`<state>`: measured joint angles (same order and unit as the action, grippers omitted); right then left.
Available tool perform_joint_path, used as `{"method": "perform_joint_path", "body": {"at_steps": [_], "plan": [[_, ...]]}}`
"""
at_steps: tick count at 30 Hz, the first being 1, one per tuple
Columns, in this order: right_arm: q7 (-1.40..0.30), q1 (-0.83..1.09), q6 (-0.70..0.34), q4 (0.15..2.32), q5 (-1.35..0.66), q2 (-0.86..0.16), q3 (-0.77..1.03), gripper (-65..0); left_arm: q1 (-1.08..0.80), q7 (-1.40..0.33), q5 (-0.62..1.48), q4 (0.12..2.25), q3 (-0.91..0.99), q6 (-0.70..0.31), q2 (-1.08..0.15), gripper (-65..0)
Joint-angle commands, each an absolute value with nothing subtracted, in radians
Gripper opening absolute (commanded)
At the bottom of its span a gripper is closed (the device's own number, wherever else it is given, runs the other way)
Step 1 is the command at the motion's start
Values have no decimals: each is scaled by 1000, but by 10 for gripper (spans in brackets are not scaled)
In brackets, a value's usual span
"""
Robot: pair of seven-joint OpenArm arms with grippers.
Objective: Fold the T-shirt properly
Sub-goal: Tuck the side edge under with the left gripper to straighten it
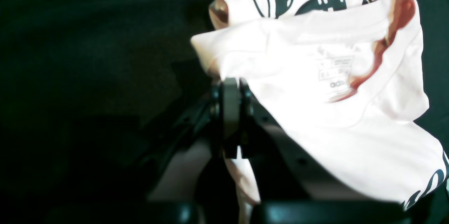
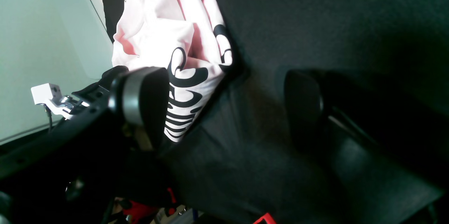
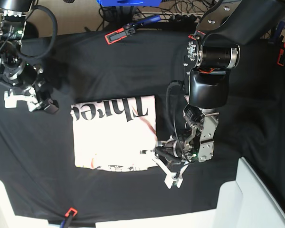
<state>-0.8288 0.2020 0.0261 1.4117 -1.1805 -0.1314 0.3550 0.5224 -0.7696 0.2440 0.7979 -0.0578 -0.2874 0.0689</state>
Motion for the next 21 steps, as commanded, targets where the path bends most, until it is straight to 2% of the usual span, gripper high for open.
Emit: {"method": "perform_joint_path", "body": {"at_steps": [1,8,10,14,16,17,21], "plan": [[-839,193,10,1432,-1218,-142,357,-164,556,-751,257,820,-58,-289,70,-650],[-849,197,10,1432,-1322,-143,355,-164,561,-751,257,820,-58,-289,58,-638],[-878,194,10,1446,-1316,-143,355,-164,562,-751,263,820,-58,-289,58,-566],[-911,191,10,1537,-1257,-143,352,-163,568,-753,268,820,-48,-289,58,-333],[-911,191,10,1566,-1214,-143,351,-163,578,-753,268,822,-48,-289,59,-249],[-911,188,10,1567,-1204,-143,351,-161,581,-753,269,822,-47,-289,61,-230],[-928,168,8,1567,-1202,-143,348,-161,579,-762,323,895,-56,-289,79,-232]]}}
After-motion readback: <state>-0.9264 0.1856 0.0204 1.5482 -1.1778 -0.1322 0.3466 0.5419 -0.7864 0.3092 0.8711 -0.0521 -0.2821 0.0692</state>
